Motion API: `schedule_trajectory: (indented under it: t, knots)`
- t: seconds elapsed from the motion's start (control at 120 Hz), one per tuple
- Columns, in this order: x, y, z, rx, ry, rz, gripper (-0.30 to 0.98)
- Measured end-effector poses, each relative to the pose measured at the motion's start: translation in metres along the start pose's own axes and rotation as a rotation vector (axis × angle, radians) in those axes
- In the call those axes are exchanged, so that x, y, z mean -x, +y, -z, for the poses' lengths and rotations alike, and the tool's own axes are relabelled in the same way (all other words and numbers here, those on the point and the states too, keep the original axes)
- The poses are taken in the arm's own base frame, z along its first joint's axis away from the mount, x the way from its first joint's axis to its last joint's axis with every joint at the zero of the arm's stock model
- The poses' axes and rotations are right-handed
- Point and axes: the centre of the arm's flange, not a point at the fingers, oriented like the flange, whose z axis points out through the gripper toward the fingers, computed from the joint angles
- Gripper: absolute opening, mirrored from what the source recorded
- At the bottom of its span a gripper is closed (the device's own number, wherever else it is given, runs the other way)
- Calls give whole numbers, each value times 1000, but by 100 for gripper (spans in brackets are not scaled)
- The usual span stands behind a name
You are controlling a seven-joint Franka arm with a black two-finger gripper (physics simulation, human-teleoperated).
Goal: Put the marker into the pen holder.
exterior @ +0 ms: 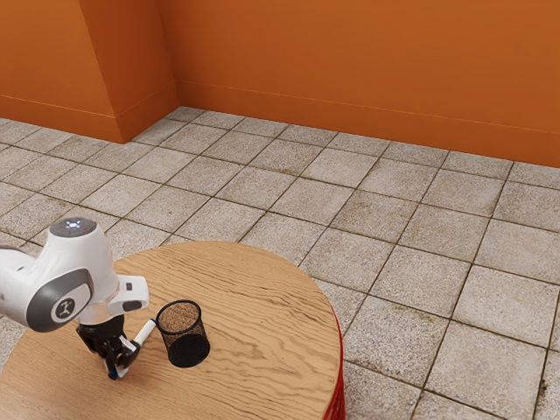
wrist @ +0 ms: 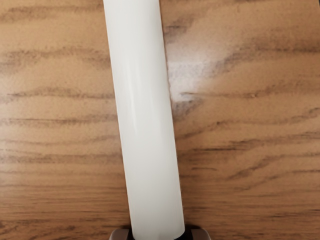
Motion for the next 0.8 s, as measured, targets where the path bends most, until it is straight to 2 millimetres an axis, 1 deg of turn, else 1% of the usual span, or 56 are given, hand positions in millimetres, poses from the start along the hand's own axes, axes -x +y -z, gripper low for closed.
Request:
schedule_trajectory:
  t: [0.167, 0.275, 0.342, 0.375, 0.475, 0.575, 0.608, 0.717, 0.767, 0.8]
  knots:
    - [0, 0, -2, -1, -3, 0, 6]
    - [0, 0, -1, -2, 2, 1, 2]
    - [-1, 0, 2, -2, 9, 3, 0]
    - [-2, 0, 7, -3, 23, 3, -1]
    - [-6, -1, 33, -4, 94, 10, -3]
    - [-12, -1, 64, -8, 165, 10, -4]
    - [-16, 1, 81, -12, 199, 7, -5]
    - [-32, 7, 153, -31, 320, -2, -5]
    - [-37, 7, 179, -38, 346, 1, -6]
    - [-37, 10, 194, -41, 355, 0, -6]
